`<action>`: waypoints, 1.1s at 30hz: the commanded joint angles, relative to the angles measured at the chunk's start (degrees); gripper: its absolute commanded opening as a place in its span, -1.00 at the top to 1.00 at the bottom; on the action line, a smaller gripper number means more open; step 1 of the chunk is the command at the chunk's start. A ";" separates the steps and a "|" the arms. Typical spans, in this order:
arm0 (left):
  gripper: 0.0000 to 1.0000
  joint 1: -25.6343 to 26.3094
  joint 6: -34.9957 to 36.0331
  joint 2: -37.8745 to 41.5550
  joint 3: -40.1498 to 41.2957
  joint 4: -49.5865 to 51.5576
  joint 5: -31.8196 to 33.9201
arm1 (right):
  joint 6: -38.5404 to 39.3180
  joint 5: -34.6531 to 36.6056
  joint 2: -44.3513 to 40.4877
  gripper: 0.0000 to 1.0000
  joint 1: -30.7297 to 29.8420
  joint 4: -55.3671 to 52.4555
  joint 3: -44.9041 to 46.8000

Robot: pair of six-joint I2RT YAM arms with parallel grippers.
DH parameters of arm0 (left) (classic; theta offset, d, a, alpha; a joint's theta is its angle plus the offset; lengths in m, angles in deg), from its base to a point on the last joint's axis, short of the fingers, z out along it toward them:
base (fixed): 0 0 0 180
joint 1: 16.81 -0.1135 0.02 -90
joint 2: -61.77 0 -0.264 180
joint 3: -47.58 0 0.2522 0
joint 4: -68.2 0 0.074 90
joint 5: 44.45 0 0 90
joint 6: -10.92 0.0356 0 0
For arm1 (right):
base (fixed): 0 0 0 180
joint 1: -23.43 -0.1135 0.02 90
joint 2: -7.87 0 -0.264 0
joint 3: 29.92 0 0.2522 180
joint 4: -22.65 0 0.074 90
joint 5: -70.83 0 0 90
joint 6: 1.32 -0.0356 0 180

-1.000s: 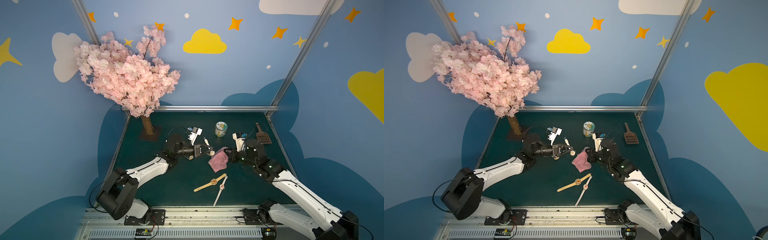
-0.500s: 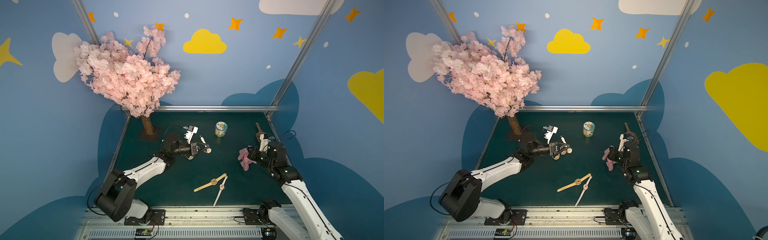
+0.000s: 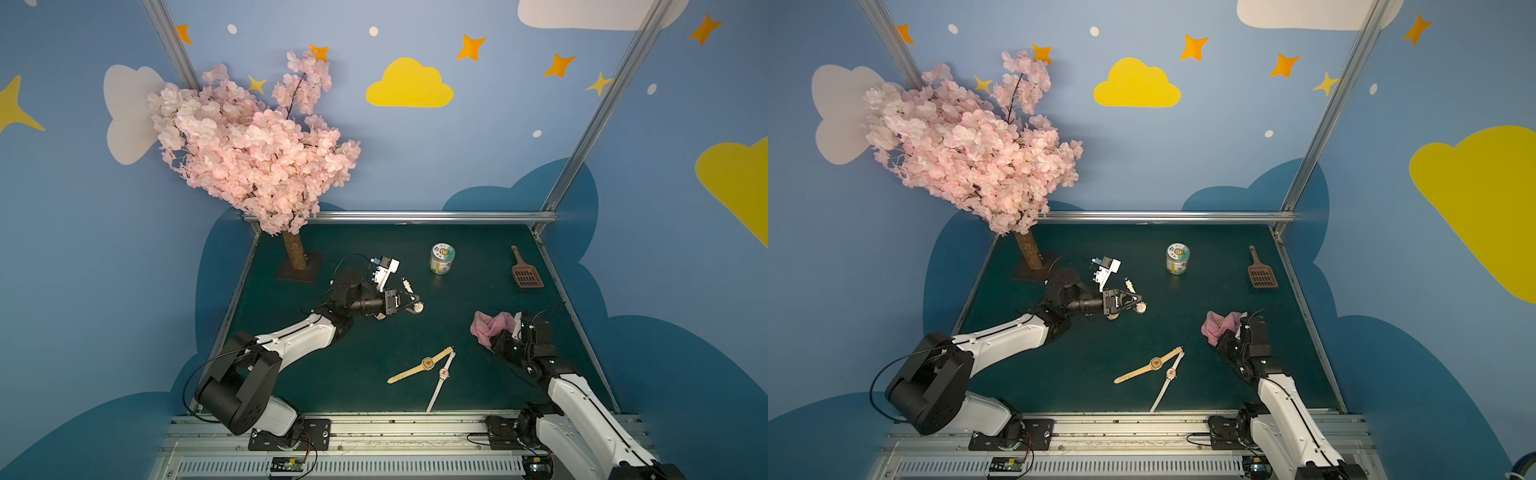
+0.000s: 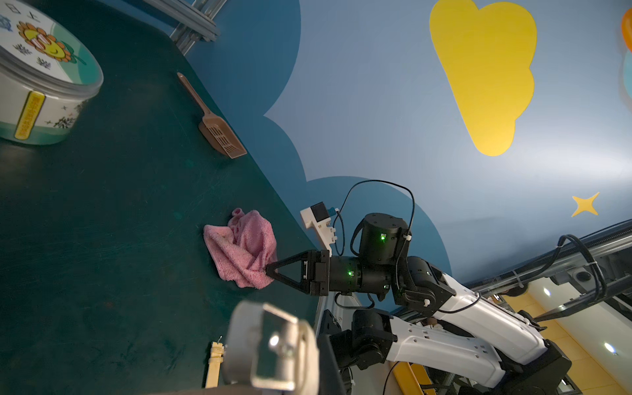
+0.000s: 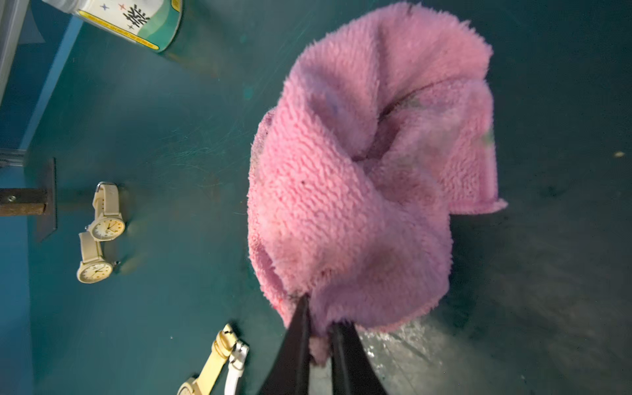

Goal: Wipe the watch dial
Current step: Place the cleaning item at the center of the board, then place the watch at the center of the board.

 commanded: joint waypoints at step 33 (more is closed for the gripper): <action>0.94 4.08 -9.40 -27.62 -5.37 -14.01 5.29 | -1.09 1.34 -22.65 0.01 2.05 -13.22 -1.49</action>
